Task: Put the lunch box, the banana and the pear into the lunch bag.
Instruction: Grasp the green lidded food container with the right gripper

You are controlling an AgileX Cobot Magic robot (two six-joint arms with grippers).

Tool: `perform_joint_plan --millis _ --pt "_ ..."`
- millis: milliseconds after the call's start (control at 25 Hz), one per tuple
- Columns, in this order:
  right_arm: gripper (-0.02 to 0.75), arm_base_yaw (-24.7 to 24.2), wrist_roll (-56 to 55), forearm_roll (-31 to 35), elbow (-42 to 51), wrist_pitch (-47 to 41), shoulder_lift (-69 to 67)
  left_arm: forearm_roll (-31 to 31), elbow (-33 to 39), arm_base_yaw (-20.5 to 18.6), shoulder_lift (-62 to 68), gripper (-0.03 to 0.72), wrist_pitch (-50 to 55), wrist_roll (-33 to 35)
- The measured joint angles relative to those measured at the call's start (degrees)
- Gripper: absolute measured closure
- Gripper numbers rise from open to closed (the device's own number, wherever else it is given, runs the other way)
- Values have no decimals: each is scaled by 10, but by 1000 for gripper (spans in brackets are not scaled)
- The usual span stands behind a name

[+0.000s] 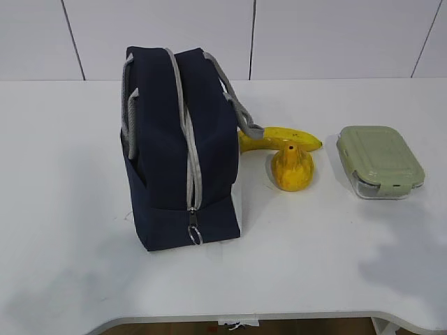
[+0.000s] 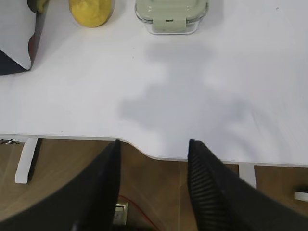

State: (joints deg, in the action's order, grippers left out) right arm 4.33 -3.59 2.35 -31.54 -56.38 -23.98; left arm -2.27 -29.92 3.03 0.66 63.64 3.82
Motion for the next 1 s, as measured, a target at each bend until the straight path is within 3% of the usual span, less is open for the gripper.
perform_joint_plan --millis 320,840,1000 --pt "388 0 -25 11 -66 70 -156 0 0 0 0 452 0 0" --pt "388 0 -27 29 -224 74 -378 0 0 0 0 449 0 0" --pt "388 -27 -26 57 -248 74 -415 0 0 0 0 449 0 0"
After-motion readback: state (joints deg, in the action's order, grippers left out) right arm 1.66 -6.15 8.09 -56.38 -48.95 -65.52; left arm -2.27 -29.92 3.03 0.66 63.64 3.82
